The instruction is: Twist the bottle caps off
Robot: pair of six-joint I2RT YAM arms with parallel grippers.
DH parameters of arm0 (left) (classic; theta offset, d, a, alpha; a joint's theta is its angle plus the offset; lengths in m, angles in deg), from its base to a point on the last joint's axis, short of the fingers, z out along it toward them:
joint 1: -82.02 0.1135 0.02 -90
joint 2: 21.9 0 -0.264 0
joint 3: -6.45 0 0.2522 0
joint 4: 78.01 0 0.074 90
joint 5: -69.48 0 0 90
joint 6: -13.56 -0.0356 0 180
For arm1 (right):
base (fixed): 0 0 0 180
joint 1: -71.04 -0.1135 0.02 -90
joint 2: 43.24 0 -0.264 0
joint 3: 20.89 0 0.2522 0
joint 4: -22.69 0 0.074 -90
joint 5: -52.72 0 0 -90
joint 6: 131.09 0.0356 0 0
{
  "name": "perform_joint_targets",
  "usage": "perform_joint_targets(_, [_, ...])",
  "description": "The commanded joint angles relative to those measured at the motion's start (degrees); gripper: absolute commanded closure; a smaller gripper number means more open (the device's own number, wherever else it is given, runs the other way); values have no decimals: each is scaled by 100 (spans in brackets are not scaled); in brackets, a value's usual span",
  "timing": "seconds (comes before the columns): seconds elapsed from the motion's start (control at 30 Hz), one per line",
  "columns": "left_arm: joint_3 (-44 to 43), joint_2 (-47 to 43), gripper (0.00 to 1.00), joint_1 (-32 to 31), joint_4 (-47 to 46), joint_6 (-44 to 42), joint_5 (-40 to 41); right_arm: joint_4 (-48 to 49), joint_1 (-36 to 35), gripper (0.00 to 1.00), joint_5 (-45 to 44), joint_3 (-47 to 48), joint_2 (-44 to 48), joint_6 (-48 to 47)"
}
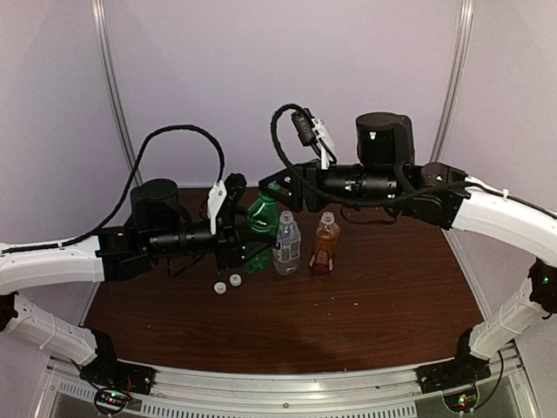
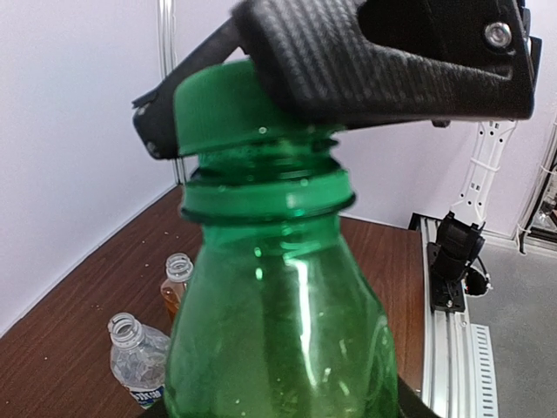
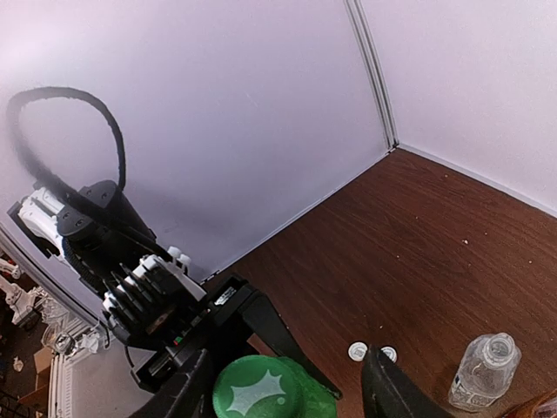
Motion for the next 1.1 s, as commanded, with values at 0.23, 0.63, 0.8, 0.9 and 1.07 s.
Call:
perform_joint_targets(0.23, [-120,-38,93,-22,-27,-21,206,175,-37,61,273,136,-71,69])
perform_joint_targets(0.63, [-39,-195,93,-21,-37,-77,239,316,-16,86,612,-4,96,-291])
perform_joint_targets(0.8, [40,-355,93,-21,45,-285,-628,282,133,89,1575,46,107,-1001])
perform_joint_targets(0.9, [56,-455,91,-17,47,-379,-2001,99,232,89,2691,90,91,-1783])
perform_joint_targets(1.07, [126,-531,90,-22,-206,-137,-3822,-483,248,88,3969,340,-74,-2978])
